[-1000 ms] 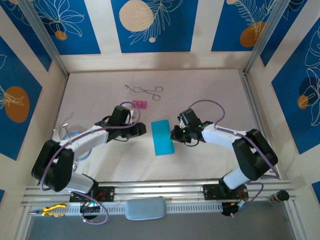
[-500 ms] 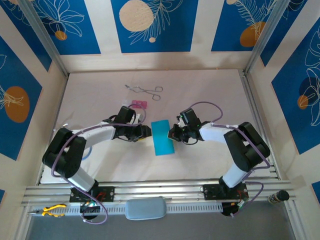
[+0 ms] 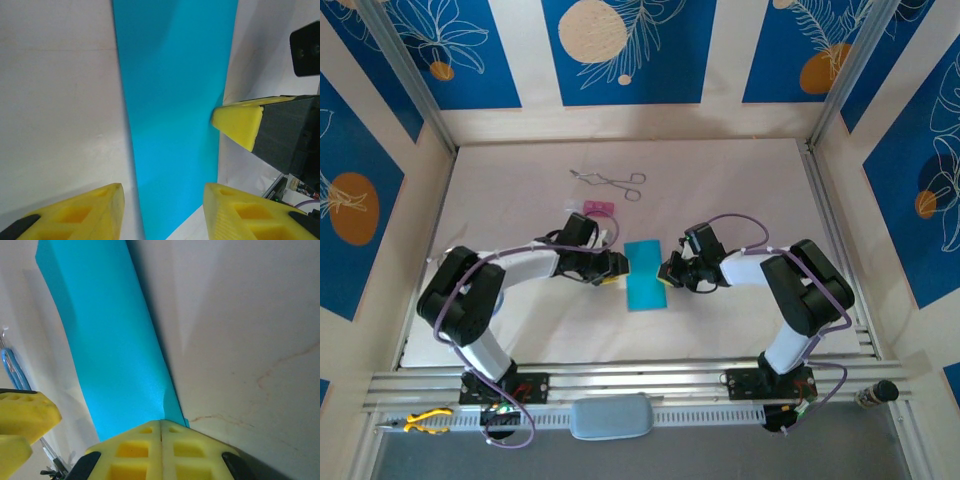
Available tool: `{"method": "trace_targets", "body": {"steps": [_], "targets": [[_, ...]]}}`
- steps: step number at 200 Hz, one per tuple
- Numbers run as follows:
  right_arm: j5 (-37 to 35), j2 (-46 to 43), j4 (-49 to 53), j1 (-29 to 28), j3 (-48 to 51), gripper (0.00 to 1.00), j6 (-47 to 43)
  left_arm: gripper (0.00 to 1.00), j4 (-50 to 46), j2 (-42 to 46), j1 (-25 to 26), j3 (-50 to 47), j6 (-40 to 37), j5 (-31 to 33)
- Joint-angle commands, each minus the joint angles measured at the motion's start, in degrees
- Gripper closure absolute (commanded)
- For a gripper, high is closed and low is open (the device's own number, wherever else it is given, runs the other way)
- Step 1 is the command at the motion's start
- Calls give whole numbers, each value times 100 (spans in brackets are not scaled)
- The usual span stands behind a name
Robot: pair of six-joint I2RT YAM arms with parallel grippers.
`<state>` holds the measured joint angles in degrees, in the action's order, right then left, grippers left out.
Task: Fold a paper plane with a square sheet of paper (pick it up from the middle)
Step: Third fold the triangle at the center of the table.
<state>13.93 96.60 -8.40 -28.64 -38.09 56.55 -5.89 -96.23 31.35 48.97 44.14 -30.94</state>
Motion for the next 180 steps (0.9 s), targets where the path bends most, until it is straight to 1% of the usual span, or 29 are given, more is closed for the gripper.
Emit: {"method": "trace_targets", "body": {"steps": [1, 21, 55, 117, 160, 180], "targets": [[-304, 209, 576, -54, 82, 97, 220, 56, 39, -169, 121, 207, 95, -136], [-359, 212, 672, -72, 38, 97, 247, 57, -107, -272, 205, 299, 57, -82], [-429, 159, 708, -115, 16, 96, 220, 58, -511, -412, 284, 426, -26, 183], [-501, 113, 796, -143, -2, 96, 188, 59, -519, -552, 359, 415, -24, 209], [-520, 129, 801, -157, -30, 96, 189, 67, -369, -687, 379, 409, 68, 108], [-523, 131, 831, -153, -41, 96, 175, 69, -360, -716, 380, 429, 77, 102]]}}
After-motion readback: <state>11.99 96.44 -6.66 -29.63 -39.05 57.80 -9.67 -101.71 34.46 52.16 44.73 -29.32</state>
